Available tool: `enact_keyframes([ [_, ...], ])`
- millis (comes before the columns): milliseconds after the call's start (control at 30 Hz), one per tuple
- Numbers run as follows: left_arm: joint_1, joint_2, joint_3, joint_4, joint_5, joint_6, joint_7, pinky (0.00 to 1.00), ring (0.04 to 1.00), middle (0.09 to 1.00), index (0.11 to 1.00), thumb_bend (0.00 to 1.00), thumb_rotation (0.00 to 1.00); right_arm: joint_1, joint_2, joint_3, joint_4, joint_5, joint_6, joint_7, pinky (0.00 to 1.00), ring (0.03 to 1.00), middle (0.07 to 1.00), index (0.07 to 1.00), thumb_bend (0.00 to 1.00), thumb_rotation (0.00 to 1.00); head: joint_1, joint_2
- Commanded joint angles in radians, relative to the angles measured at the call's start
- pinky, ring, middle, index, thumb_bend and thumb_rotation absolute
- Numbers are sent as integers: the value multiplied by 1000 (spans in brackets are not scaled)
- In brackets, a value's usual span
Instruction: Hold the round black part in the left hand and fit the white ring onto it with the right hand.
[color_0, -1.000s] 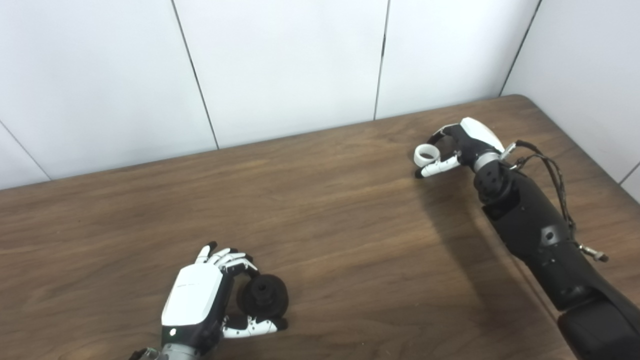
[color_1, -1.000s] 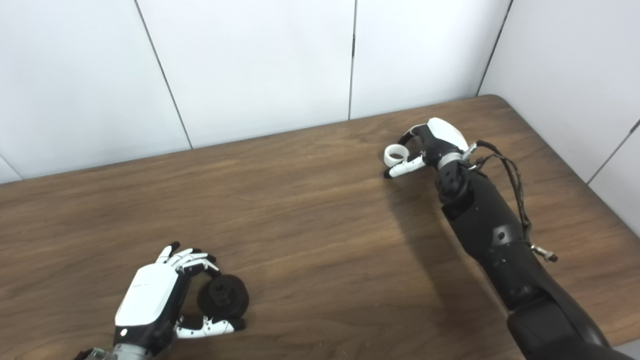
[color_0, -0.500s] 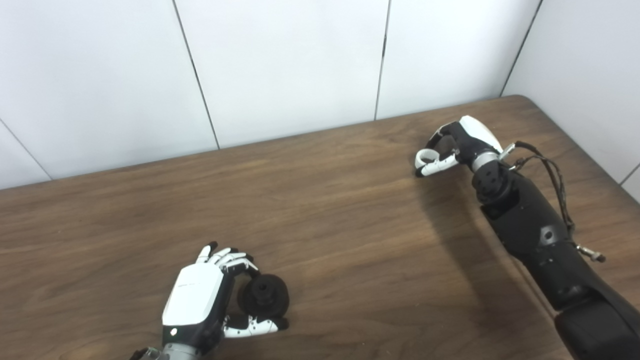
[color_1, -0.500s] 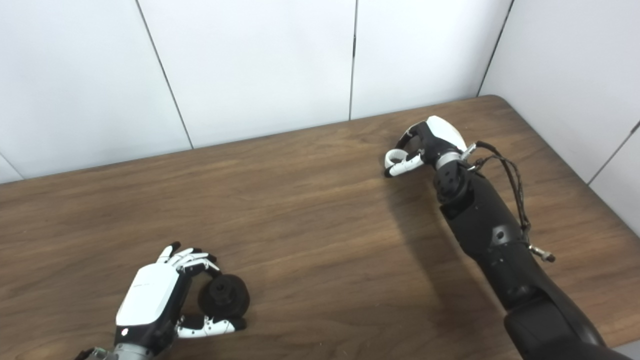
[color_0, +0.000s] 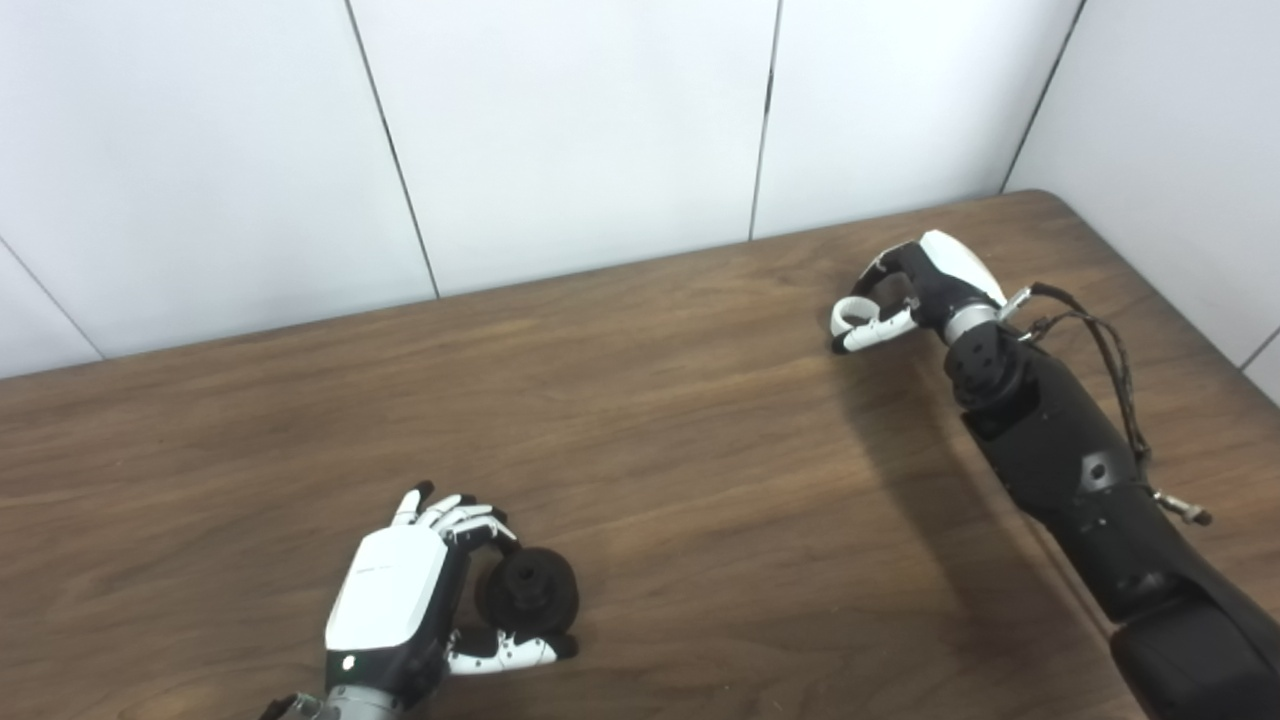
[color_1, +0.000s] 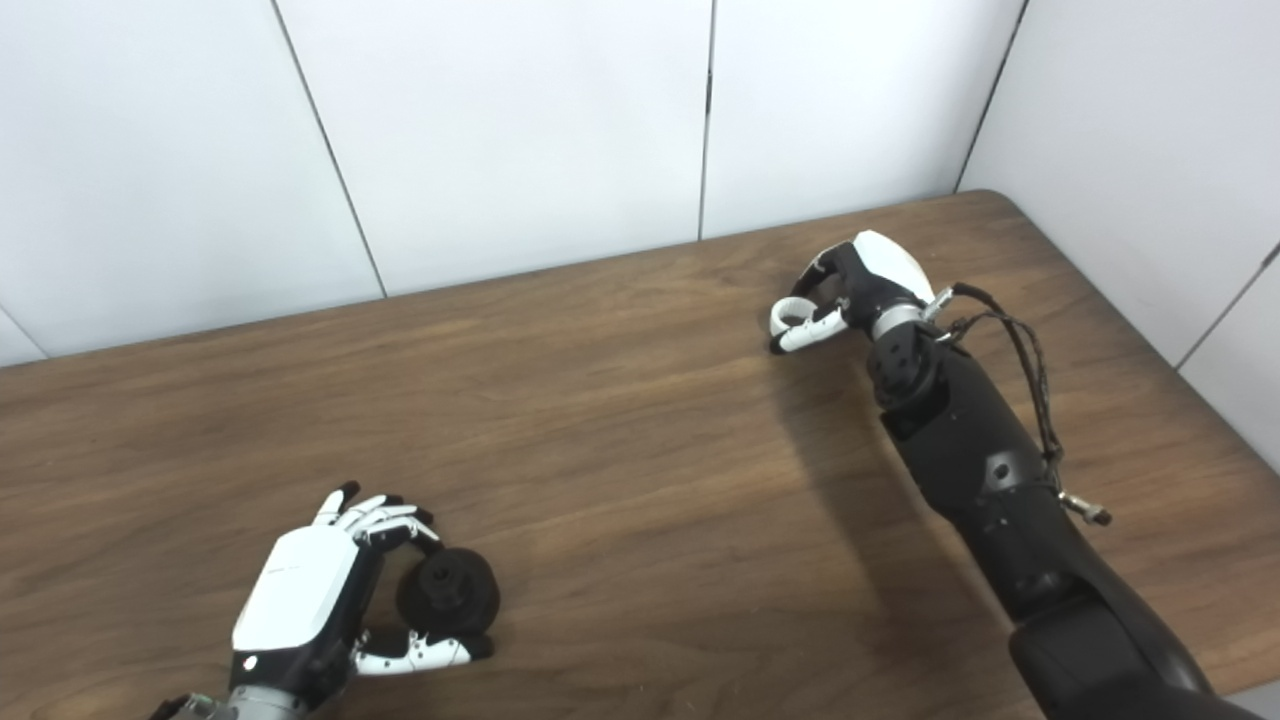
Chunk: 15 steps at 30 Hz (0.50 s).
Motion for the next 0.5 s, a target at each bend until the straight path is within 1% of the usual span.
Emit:
enact_keyframes([
  [0,5,3,1,-5,11,6,-7,990,863,761,484,524,53,-16,-31,-12,-27,-3,-7,-18,991,941,811,485,522,129,2,0],
  [67,4,2,0,-4,15,6,-4,987,862,760,484,524,53,-11,-32,-13,-32,-2,-7,-15,999,963,841,486,522,129,5,0],
  [200,5,-2,-2,-8,22,14,-13,991,867,765,484,524,53,-1,-36,-13,-67,1,-9,-6,1000,985,869,486,522,130,10,0],
  [333,7,-7,-3,-7,24,13,-10,995,866,764,484,524,53,18,-39,-7,-150,-7,0,14,1000,990,837,486,523,132,14,0],
  [467,9,-14,-7,-3,29,16,-8,995,868,765,484,524,53,34,-38,-6,-221,-1,1,39,1000,1000,840,485,523,131,24,-1],
])
